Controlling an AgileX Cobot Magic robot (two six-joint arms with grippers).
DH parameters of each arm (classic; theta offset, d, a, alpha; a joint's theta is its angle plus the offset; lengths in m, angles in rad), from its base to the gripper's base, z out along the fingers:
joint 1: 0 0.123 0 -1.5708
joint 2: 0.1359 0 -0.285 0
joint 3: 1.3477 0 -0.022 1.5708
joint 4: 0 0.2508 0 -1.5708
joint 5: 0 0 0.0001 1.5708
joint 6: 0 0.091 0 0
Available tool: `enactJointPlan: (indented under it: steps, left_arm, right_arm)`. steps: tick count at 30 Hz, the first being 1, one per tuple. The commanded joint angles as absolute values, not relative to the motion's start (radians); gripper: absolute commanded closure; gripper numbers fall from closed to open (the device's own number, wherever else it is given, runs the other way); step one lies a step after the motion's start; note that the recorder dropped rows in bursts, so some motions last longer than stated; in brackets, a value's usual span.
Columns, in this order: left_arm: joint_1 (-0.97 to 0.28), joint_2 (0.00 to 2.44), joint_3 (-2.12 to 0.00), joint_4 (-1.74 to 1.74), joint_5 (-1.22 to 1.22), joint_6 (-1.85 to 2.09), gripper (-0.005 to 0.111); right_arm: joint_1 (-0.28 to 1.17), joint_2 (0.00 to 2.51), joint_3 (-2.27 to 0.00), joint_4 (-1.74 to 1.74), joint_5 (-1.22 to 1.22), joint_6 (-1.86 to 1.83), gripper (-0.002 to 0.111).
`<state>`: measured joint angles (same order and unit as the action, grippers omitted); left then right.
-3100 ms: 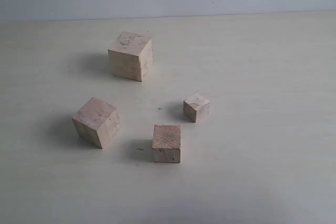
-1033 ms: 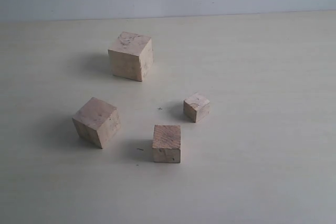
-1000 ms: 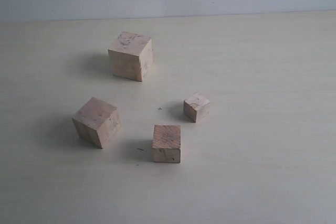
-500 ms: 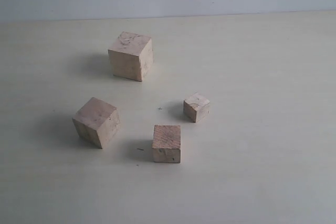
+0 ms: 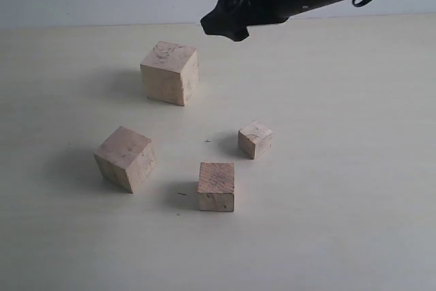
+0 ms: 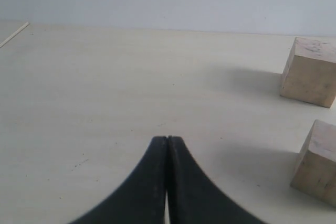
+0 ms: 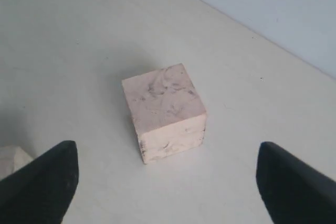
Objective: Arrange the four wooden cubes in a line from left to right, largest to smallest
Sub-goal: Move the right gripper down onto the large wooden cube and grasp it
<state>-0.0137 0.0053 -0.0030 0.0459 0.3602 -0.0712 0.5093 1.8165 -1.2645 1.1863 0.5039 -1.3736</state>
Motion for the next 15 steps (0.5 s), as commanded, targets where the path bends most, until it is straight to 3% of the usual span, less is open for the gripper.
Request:
enactJointPlan:
  steps: [1, 15]
  left_arm:
    - [-0.02, 0.0, 0.0, 0.046, 0.352, -0.08, 0.107]
    - [-0.02, 0.0, 0.0, 0.046, 0.352, -0.08, 0.107]
  right_arm:
    - [0.561, 1.921, -1.345, 1.191, 0.476, -1.434, 0.016]
    - [0.617, 2.274, -1.707, 1.191, 0.464, -1.503, 0.014]
